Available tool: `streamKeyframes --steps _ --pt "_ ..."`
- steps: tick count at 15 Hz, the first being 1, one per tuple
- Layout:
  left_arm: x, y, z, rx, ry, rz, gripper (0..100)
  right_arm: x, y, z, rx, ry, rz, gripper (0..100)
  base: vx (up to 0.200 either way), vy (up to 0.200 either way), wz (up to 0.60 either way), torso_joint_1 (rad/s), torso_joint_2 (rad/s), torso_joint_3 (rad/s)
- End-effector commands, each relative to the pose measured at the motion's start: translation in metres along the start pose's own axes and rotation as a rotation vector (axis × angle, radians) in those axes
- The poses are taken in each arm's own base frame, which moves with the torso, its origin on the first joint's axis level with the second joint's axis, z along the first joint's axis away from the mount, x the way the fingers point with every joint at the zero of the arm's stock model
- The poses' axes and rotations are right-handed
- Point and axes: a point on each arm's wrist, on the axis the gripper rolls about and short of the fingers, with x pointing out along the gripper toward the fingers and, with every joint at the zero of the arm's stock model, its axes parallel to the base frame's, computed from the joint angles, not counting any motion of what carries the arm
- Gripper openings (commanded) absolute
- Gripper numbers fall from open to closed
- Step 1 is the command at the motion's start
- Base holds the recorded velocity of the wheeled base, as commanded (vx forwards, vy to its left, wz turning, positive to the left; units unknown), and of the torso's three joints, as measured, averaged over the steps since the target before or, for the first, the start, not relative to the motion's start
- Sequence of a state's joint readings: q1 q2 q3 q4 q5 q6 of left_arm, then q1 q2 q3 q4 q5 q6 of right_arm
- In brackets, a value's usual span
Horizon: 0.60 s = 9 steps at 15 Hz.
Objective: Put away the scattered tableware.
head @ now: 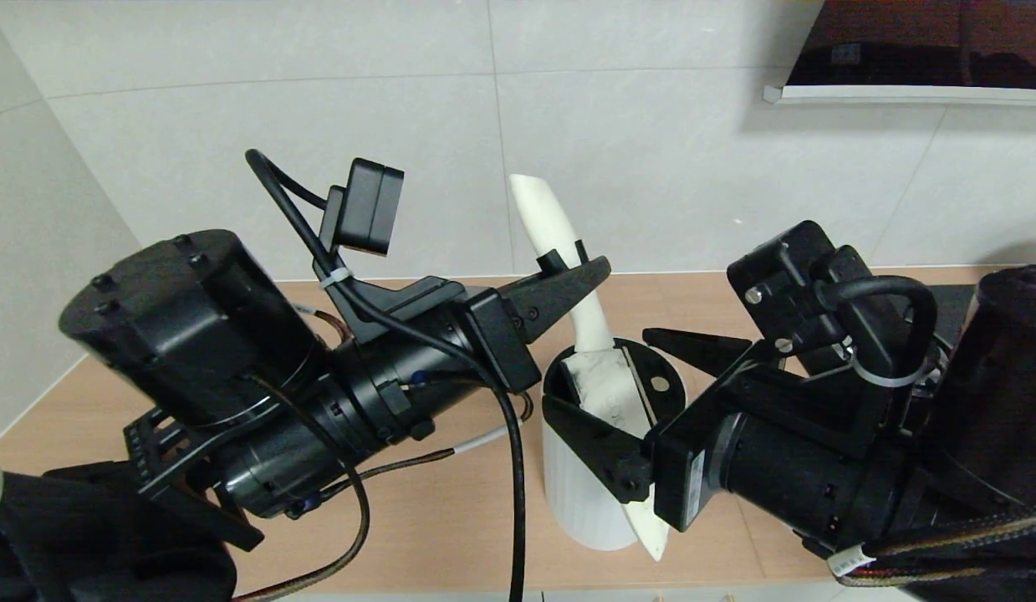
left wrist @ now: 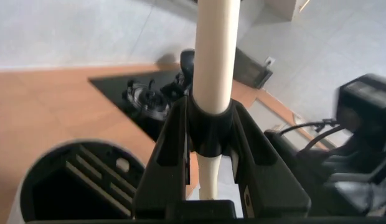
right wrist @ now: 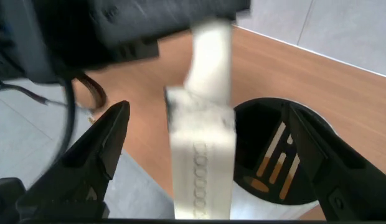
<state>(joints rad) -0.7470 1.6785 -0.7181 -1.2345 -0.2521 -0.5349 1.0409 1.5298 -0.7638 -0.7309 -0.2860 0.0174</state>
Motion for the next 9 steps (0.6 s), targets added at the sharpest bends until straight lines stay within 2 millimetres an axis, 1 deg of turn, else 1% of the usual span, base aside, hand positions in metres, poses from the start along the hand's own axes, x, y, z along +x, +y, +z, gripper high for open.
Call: streamKeyframes --steps 1,2,3,5,7,9 --pt "-0.005 -0.012 0.020 0.042 -0.062 -0.032 0 -0.008 -0.005 0.008 0.008 -0.035 -0.010 100 0.000 0.000 0.00 0.000 0.00 0.000" --pt "-0.007 -0.014 0.030 0.074 -0.093 -0.035 0 -0.012 -0.012 0.013 0.010 -0.055 -0.035 100 0.000 0.000 0.00 0.000 0.00 0.000" --pt "-0.006 -0.013 0.038 0.124 -0.114 -0.028 0 -0.016 -0.026 0.018 0.011 -0.073 -0.085 100 0.000 0.000 0.00 0.000 0.00 0.000" --pt "0.000 -0.013 0.059 0.252 -0.161 -0.003 0 -0.025 -0.043 0.022 0.010 -0.091 -0.145 100 0.000 0.000 0.00 0.000 0.00 0.000" --pt "0.003 -0.012 0.062 0.311 -0.168 0.084 0 -0.026 -0.051 0.022 -0.016 -0.092 -0.178 100 0.000 0.000 0.00 0.000 0.00 0.000" --pt "0.004 -0.011 0.061 0.440 -0.168 0.233 0 -0.026 -0.056 0.022 -0.028 -0.091 -0.202 100 0.000 0.000 0.00 0.000 0.00 0.000"
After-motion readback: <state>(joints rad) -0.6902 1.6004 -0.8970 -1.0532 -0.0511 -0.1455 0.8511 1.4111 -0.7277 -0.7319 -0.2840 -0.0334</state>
